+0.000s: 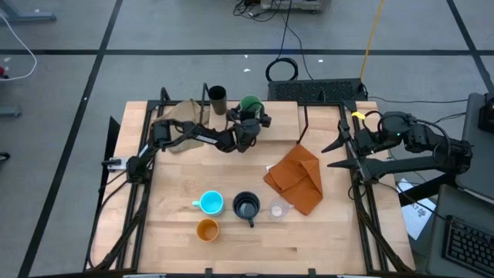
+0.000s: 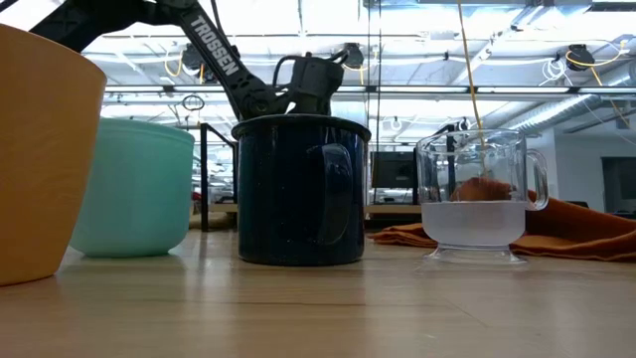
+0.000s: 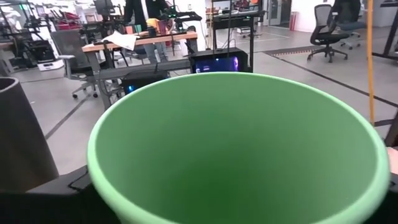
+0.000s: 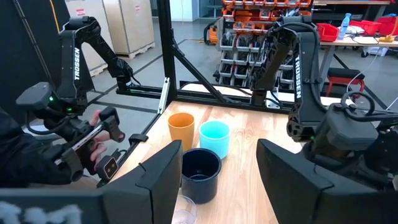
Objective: Stack small to large cups/mugs on shelf
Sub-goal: Put the green cup on the shelf
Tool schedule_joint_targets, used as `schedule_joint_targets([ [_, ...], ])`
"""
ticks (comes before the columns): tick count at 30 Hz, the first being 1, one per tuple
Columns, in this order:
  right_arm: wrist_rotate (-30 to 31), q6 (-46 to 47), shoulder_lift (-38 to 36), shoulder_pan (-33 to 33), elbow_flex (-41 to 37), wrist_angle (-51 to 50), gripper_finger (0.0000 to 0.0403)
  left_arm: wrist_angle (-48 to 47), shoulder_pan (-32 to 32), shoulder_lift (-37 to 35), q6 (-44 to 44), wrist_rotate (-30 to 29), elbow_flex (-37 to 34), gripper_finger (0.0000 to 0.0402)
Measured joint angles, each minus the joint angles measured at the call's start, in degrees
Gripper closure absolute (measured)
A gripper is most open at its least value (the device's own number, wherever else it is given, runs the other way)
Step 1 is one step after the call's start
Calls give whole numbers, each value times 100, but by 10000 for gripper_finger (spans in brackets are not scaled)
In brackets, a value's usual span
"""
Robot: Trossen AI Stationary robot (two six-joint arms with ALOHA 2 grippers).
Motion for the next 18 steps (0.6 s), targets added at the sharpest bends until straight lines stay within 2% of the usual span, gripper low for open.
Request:
schedule_joint_targets([
  [18,0,2,0,0,0,0,204,-9,94,0,56,-122,0,4],
])
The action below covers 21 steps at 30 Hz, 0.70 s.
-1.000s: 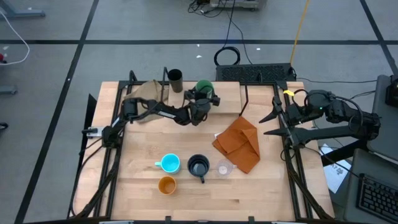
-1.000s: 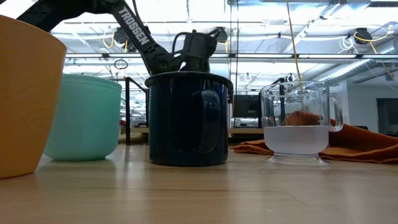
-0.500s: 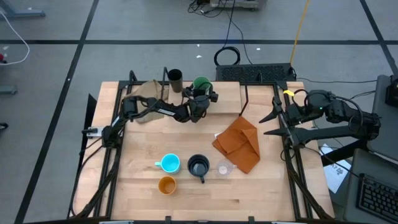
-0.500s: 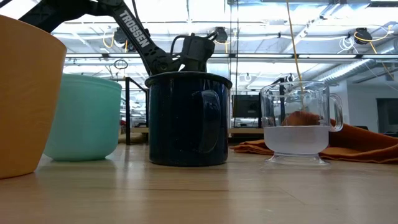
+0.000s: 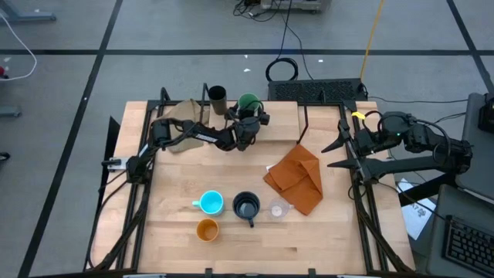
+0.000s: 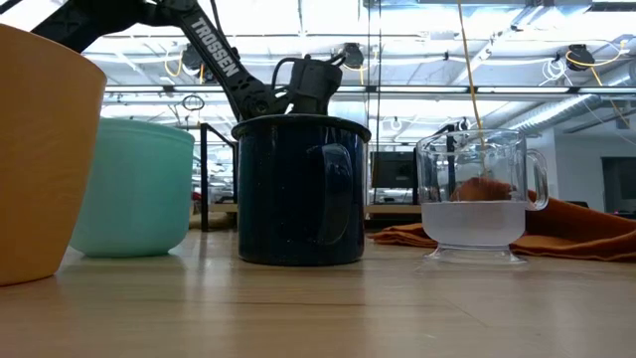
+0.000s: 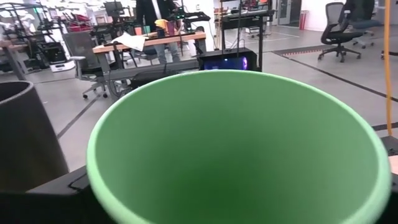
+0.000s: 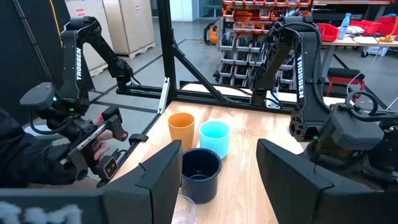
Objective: Stack small to large cups/mugs on shelf
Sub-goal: Put the green cup on the shelf
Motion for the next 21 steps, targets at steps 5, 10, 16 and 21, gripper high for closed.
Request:
schedule_joint_targets([
  [5,0,0,0,0,0,-2,204,0,-18,0,7,12,0,4],
  [10,0,-1,0,0,0,0,204,0,-60,0,7,11,0,4],
  [16,0,21,0,0,0,-2,204,2,-112,0,13,-1,0,5],
  [21,0,105,0,0,0,-2,204,2,-157,0,-80,-3,0,5],
])
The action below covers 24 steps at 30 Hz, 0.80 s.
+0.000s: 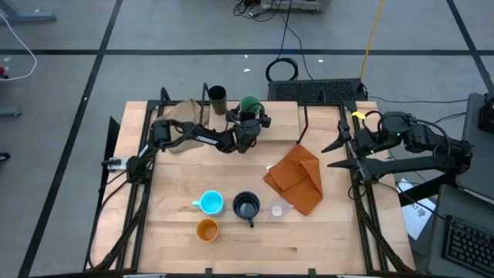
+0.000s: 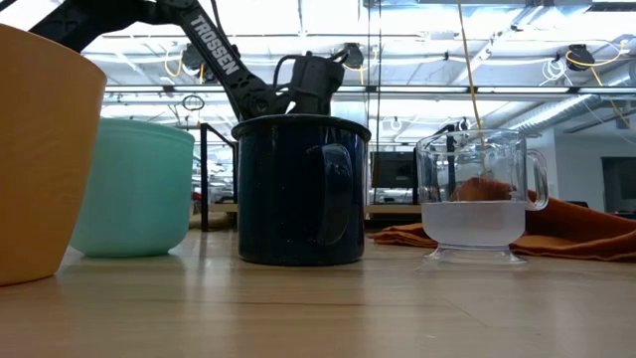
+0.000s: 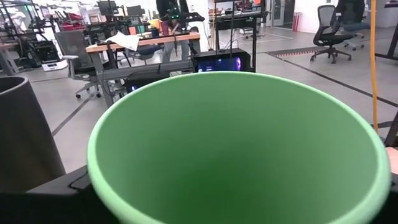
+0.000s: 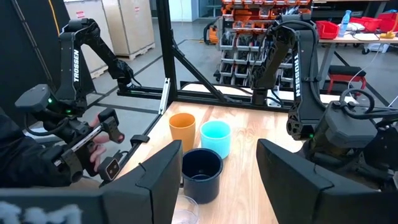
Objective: Stack small to large cups/mugs on shelf
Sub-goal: Put the green cup on the shelf
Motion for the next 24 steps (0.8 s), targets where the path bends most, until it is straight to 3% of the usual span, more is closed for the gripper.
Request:
schedule_joint_targets([
  [8,0,5,-1,0,0,-2,204,0,0,0,-189,232,0,4],
  [12,0,44,0,0,0,-2,204,-4,-4,0,-48,-61,0,4],
  [24,0,39,-1,0,0,0,204,-2,-4,0,12,-93,0,7],
])
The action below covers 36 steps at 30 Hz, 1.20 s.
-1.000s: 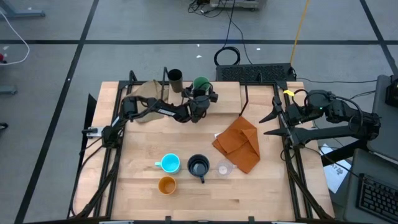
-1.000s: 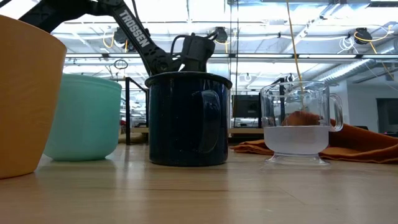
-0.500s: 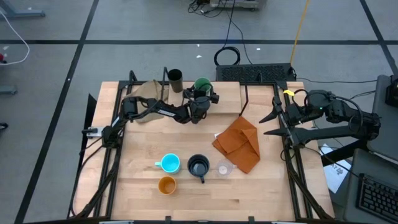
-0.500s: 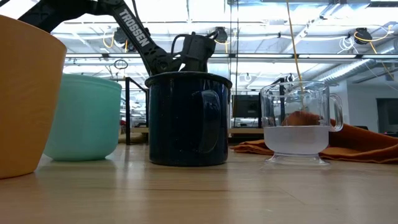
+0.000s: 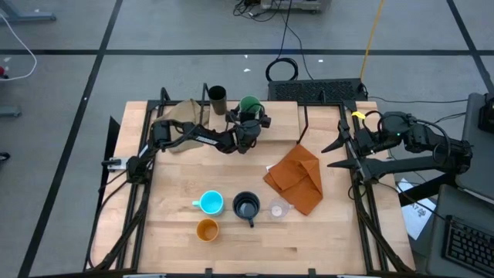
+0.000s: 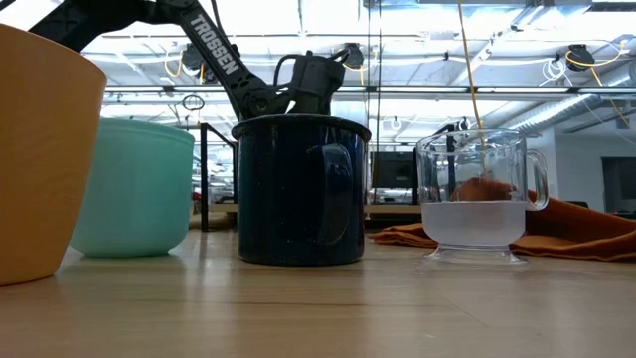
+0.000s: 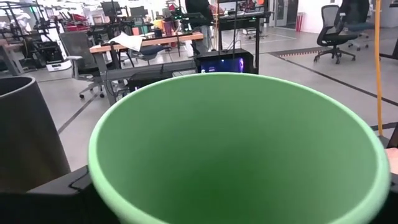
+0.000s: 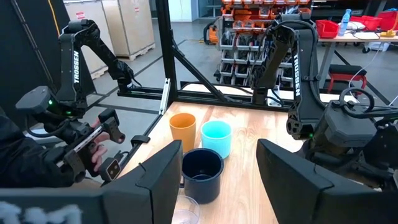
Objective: Stack small to large cups/mugs on shelf
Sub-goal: Put the green cup on the shelf
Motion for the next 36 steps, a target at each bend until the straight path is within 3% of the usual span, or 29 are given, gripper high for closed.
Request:
schedule_joint_targets([
  [9,0,2,1,0,0,2,204,0,0,0,-31,-5,0,74],
  [17,0,2,1,0,0,2,204,0,0,0,-15,-114,0,61],
  [22,0,2,1,0,0,2,204,0,0,0,-13,-62,0,76],
  [36,0,7,1,0,0,2,204,0,98,0,-20,-110,0,72],
])
